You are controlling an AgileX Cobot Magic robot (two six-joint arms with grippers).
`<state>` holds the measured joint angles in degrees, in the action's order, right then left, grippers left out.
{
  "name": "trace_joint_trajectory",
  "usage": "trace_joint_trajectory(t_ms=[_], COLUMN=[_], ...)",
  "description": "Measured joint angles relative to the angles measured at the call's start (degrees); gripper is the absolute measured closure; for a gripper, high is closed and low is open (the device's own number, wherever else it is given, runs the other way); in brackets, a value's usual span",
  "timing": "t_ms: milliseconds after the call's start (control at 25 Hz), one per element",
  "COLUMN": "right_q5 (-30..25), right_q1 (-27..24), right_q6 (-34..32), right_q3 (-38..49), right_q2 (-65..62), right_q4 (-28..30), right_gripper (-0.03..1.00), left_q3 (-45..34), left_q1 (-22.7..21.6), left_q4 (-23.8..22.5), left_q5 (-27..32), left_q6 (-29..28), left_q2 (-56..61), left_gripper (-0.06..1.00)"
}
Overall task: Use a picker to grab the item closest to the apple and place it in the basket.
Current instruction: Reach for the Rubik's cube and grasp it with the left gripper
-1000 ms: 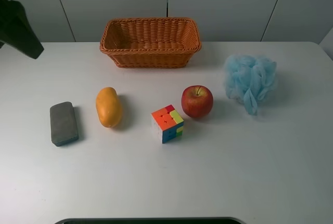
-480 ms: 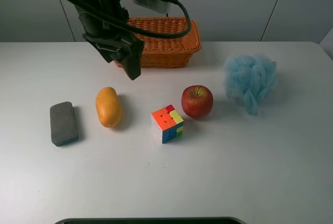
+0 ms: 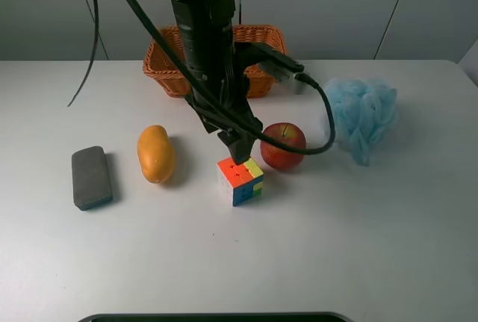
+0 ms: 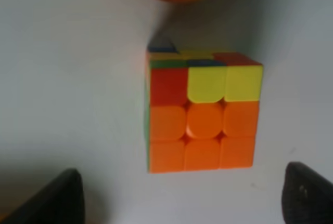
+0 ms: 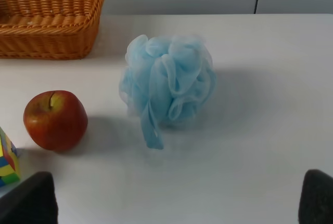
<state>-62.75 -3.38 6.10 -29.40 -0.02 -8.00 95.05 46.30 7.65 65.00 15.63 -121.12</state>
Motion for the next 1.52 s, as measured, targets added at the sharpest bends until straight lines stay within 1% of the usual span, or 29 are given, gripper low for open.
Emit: trace_joint_trajectory(t_ms=[120, 440, 600, 1040, 1440, 1520], right_q5=[0.0, 0.0, 0.0, 0.0, 0.0, 0.0], right_q1=[0.0, 0.0, 0.0, 0.0, 0.0, 0.0], right_q6=[0.0, 0.0, 0.0, 0.0, 0.0, 0.0], right_q3=[0.0, 0.0, 0.0, 0.0, 0.0, 0.0], right_q2=[0.0, 0.0, 0.0, 0.0, 0.0, 0.0], right_q4=[0.0, 0.0, 0.0, -0.05, -0.05, -0.05], right_gripper=[0.27, 0.27, 0.27, 0.27, 0.27, 0.27], left_q3=[0.0, 0.16, 0.16, 0.16, 0.16, 0.16], left_q1=[1.31, 3.09, 4.25, 4.46, 4.46, 4.46], left_q4=[0.0, -0.64, -2.32, -3.94, -4.66, -4.77], left_q5=[-0.52, -2.26, -3.86, -6.55, -6.55, -6.55], left_q6=[0.6, 0.76, 0.07, -1.65, -1.75, -1.75], left_q2=[-1.02, -3.68, -5.32, -9.14, -10.43, -10.55], left_gripper=[0.22, 0.22, 0.22, 0.22, 0.22, 0.25])
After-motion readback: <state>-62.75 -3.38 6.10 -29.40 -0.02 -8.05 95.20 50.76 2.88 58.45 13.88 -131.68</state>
